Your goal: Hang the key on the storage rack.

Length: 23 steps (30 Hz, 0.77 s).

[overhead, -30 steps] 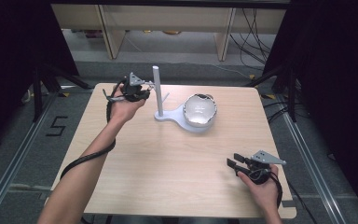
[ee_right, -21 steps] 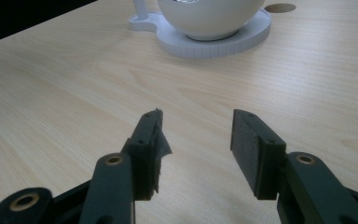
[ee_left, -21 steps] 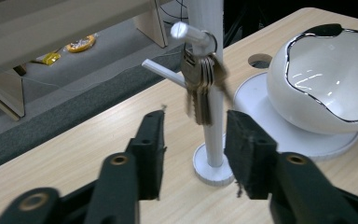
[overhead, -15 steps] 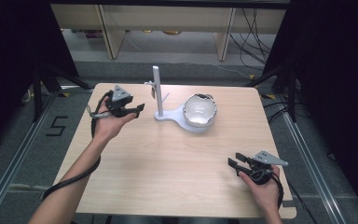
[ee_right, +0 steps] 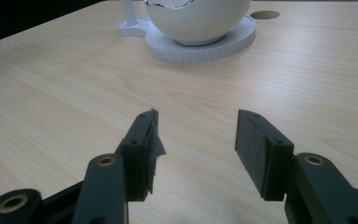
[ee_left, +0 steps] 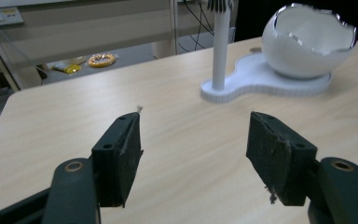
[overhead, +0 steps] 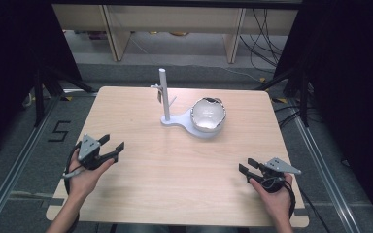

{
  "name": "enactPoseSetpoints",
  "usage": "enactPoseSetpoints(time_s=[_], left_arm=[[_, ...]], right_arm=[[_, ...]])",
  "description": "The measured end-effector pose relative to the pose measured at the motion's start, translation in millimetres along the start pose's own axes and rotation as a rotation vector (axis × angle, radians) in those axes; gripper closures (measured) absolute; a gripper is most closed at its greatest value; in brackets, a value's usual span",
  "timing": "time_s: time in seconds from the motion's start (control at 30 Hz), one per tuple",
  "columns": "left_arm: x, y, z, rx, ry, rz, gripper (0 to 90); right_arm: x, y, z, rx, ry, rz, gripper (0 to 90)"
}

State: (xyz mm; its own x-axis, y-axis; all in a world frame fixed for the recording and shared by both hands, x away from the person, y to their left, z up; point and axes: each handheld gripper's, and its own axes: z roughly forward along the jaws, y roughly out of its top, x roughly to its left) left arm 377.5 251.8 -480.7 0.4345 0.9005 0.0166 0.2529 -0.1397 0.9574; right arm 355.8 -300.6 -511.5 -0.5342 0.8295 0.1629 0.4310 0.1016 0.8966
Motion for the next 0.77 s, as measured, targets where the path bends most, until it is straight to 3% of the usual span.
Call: enactPoseSetpoints(time_s=[0.07,0.1,0.2,0.23,0.27,0.33,0.37,0.43,0.53,0.6,0.77], left_arm=[[1.2,-22.3,-6.2,0.009,0.012,-0.019,34.6],[1.2,-22.3,-6.2,0.009,0.012,-0.019,34.6],[0.8,-43.8,-12.6,0.002,0.028,-0.038,34.6],[0.6,-46.5,-14.0,0.004,0.033,-0.039,34.6],[0.5,-48.9,-15.1,0.007,0.036,-0.044,34.6],[0.2,-50.2,-17.2,-0.011,0.044,-0.048,34.2],[-0.2,-50.6,-18.1,-0.021,0.050,-0.048,34.2],[-1.0,-51.8,-19.0,-0.050,0.060,-0.048,33.5],[-3.3,-51.7,-21.2,-0.038,0.063,-0.037,33.5],[-4.3,-51.5,-21.3,-0.032,0.064,-0.032,33.5],[-4.7,-51.3,-19.7,-0.033,0.061,-0.043,33.1]], right_arm=[[1.6,-1.4,0.8,0.000,-0.013,0.014,49.9],[1.6,-1.4,0.8,0.000,-0.013,0.014,49.9],[-0.9,-1.7,2.2,-0.008,-0.008,-0.007,49.9],[1.2,-1.8,0.9,0.000,-0.020,0.010,49.9],[-0.3,-2.1,2.3,-0.015,-0.022,-0.013,49.9],[0.3,-1.7,0.9,-0.009,-0.017,-0.010,49.8],[2.5,-2.0,0.8,-0.002,-0.016,0.019,49.7],[0.4,-1.3,1.0,-0.005,-0.022,-0.021,49.6],[-0.6,-1.3,1.2,-0.005,-0.028,-0.045,49.3],[0.9,-1.4,1.8,-0.004,-0.028,-0.025,49.1],[0.4,-1.6,1.2,-0.015,-0.033,-0.030,47.9]])
